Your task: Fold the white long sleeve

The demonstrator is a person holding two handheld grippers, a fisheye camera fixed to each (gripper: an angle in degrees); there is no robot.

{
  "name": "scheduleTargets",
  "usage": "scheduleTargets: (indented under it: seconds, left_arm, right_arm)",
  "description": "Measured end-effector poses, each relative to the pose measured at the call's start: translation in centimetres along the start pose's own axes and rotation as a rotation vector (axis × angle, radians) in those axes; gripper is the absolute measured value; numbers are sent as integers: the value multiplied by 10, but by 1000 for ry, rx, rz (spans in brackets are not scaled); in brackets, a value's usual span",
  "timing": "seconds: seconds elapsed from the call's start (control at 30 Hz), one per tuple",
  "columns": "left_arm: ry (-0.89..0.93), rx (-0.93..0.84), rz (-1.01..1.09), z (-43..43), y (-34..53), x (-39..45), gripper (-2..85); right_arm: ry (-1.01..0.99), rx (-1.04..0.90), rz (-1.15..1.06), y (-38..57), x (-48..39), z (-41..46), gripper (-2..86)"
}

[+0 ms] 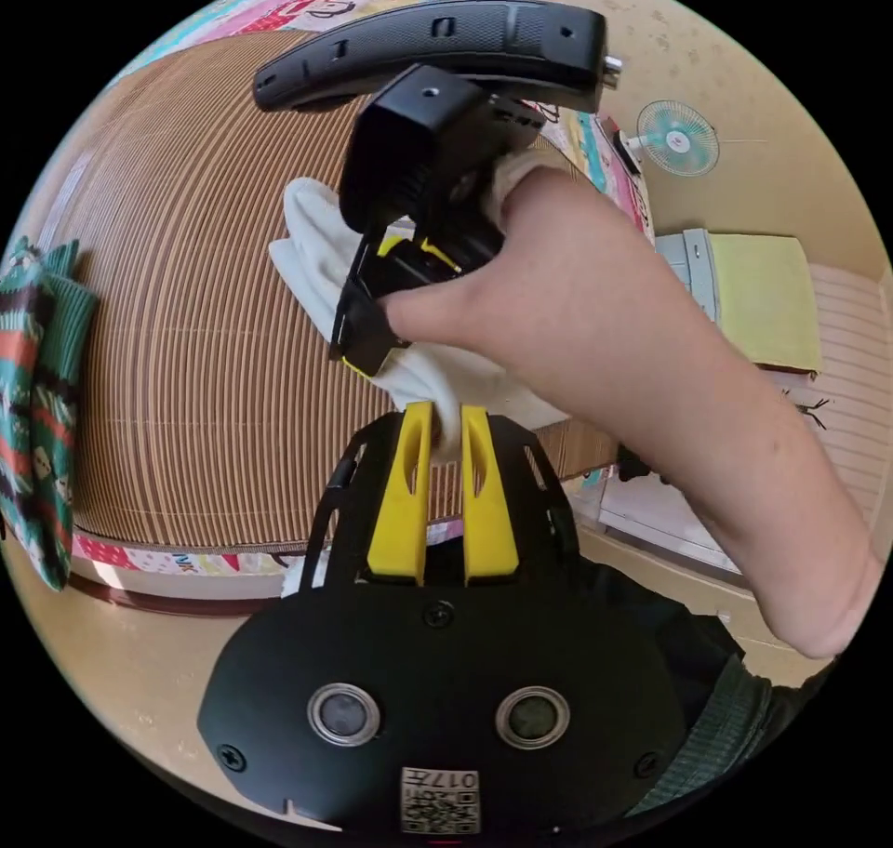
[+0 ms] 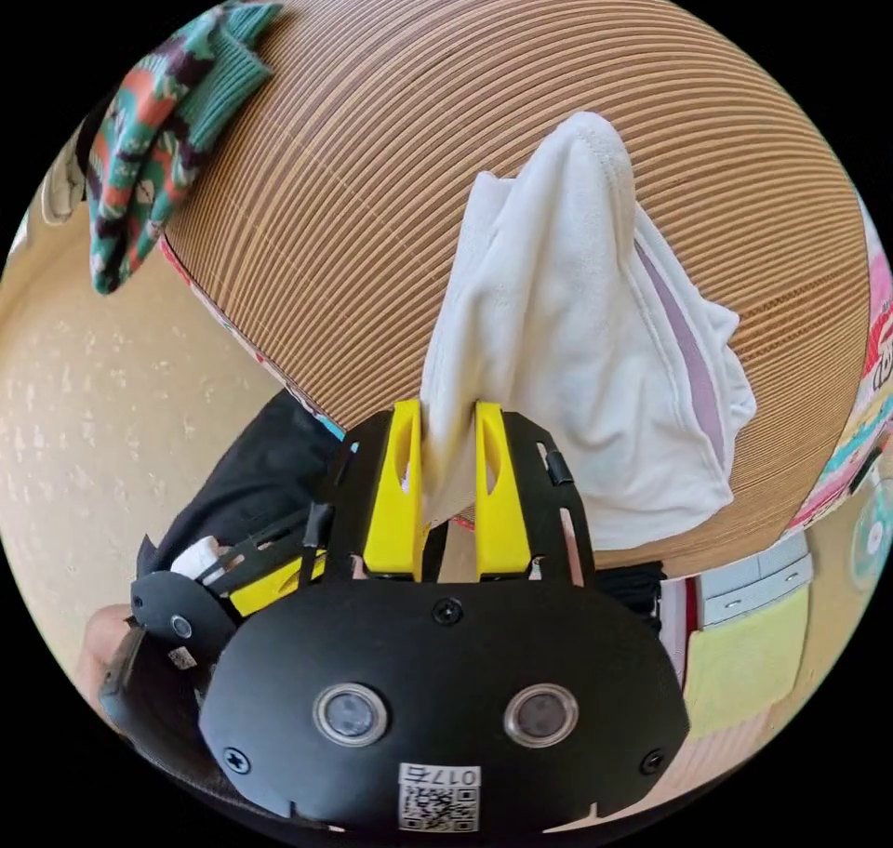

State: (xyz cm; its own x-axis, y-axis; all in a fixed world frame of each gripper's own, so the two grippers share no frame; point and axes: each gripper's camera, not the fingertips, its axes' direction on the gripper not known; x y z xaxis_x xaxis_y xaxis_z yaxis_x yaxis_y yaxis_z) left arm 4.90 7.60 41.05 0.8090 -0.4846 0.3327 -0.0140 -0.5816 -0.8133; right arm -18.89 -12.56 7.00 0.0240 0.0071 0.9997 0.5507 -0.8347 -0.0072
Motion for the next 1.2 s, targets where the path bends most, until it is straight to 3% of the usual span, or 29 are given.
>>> scheduleTargets:
  seconds: [0.07, 0.17, 0.3, 0.37, 0.47, 0.57, 0.63, 0.8, 0.97, 1.2]
  left_arm:
    - [88, 11, 8, -1, 8, -2, 64]
    - [270, 99, 83, -23, 25, -7, 89]
    - [349, 94, 132, -41, 40, -21, 110]
    - [349, 76, 116, -36, 41, -29, 111]
    - [359, 45, 75, -14, 33, -35, 113]
    - [403, 24, 53, 20, 13, -25, 124]
    - [401, -11, 37, 51, -8, -10, 135]
    - [385, -13, -4, 92, -57, 4, 167]
    - [376, -104, -40, 132, -104, 2, 196]
    - [507, -201, -111, 159, -116, -2, 165]
  right_arm:
    - [-112, 112, 41, 27, 24, -11, 56]
    - [-443, 448, 37, 113, 86, -21, 39]
    - [-927, 906, 53, 269, 203, 39, 31]
    - [-977, 1002, 38, 322, 237, 77, 31]
    - [-947, 1012, 170, 376, 277, 148, 37]
    - [-928, 829, 492, 397, 314, 226, 52]
    - [-894, 768, 585, 407, 325, 250, 80]
    - [-1012, 946, 506, 408, 343, 259, 190]
    - [-1102, 858, 424, 350, 352, 275, 236]
    - [-1323, 787, 357, 319, 338, 305, 164]
